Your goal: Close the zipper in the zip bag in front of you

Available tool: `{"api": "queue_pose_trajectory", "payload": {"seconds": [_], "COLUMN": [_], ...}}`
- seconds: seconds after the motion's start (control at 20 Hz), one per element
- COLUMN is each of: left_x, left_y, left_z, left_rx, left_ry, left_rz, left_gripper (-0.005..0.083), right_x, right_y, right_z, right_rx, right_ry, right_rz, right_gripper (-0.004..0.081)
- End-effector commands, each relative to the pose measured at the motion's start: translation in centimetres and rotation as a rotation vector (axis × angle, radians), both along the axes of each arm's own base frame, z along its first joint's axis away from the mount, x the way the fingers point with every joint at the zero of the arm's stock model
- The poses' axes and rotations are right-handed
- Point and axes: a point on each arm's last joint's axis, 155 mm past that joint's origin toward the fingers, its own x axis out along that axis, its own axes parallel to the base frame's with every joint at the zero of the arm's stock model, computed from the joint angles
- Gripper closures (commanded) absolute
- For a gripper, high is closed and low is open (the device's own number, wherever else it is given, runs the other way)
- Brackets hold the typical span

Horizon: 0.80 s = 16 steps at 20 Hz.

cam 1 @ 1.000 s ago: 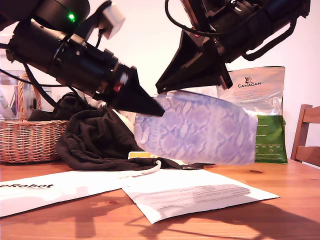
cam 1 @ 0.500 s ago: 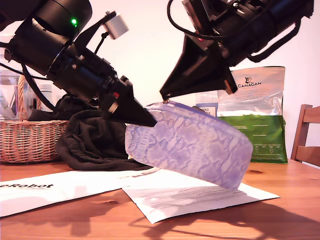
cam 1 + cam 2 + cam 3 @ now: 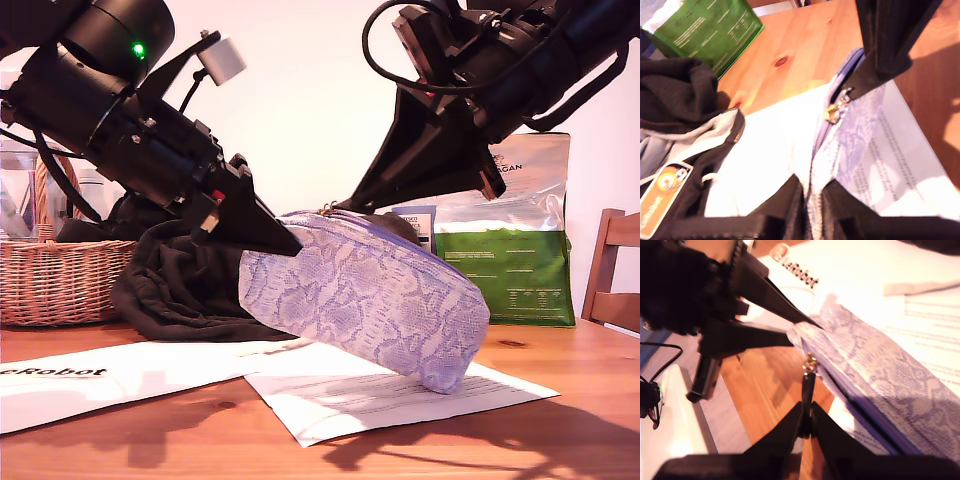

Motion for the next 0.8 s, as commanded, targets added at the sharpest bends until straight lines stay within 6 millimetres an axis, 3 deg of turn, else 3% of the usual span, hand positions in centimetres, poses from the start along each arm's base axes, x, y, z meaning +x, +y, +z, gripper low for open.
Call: {"api": "queue_pose_trajectory", "payload": {"seconds": [0.0, 0.75], "left_x": [0.9, 2.1], "left_y": [0.4, 2.5], "left_z": [1.1, 1.5], "left_rx": [-0.027, -0.088], "left_ry": [-0.023, 0.031], "left_rz": [0.010, 0.040], "left_gripper": [0.0797, 0.0797], "right_x": [-0.4, 0.1], "right_y": [-0.9, -5.3], "right_z": [-1.5, -3.9], "right_rx": [-0.045, -0.188], "right_ry": [0.022, 0.061], "right_rz": [-0.002, -0.070], "right_gripper": [0.0783, 0.0783]}}
